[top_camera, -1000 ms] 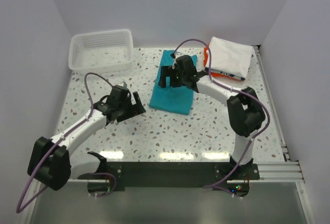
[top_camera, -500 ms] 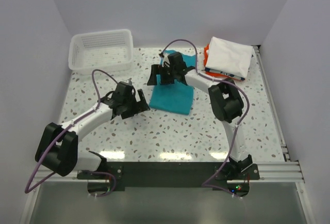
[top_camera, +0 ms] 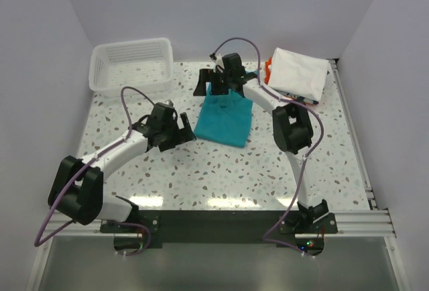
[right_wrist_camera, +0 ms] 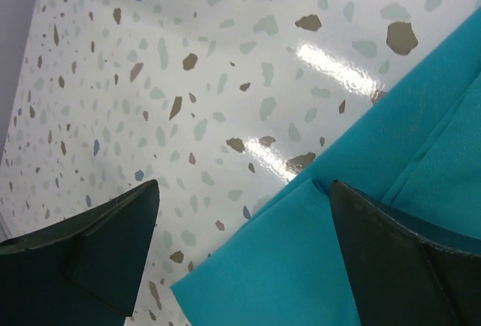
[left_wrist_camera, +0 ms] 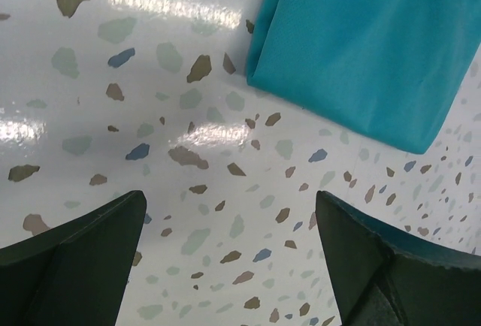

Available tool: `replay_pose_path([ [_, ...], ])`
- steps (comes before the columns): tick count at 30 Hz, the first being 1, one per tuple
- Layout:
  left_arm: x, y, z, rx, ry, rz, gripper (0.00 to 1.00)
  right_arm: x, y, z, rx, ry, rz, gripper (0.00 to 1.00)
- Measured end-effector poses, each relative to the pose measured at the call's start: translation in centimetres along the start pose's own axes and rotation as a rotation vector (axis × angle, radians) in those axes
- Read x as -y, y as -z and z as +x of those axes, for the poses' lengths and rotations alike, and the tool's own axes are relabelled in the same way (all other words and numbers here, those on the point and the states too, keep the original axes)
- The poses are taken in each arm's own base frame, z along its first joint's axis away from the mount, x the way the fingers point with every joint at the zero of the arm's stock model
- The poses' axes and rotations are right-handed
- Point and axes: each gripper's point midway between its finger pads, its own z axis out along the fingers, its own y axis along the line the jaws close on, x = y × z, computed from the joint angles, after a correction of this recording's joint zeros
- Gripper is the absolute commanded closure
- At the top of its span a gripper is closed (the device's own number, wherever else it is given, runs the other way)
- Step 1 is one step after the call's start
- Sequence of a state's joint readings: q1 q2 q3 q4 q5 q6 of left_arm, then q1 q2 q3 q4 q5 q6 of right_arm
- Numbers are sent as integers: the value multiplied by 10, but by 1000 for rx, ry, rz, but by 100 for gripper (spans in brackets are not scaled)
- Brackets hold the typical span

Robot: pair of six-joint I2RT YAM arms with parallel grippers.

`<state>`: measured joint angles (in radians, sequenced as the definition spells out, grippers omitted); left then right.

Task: Fold and stack the t-shirts
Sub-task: Fold the tshirt

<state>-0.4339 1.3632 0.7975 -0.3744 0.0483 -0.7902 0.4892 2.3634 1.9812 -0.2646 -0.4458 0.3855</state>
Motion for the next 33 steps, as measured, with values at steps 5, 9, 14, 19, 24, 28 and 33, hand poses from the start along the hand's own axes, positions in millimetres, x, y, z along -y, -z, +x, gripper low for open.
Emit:
replay_pose_path([
  [5, 17, -14, -19, 13, -9, 13, 0, -25, 38, -25, 57, 36, 0, 1],
  [9, 29, -32, -29, 2, -15, 30, 6, -43, 111, -27, 144, 44, 82, 1],
  [14, 31, -59, -32, -31, -23, 9, 27, -36, 204, 8, 265, -11, 196, 1],
  [19, 27, -77, -29, -60, -19, -20, 44, -2, 236, 56, 276, -95, 325, 1],
  [24, 20, -86, -23, -78, -11, -43, 59, 14, 244, 103, 212, -139, 385, 1],
  [28, 20, -89, -24, -73, -9, -42, 76, 18, 255, 123, 190, -146, 413, 1],
  [33, 19, -92, -22, -67, -9, -32, 100, 27, 261, 141, 139, -135, 457, 2],
])
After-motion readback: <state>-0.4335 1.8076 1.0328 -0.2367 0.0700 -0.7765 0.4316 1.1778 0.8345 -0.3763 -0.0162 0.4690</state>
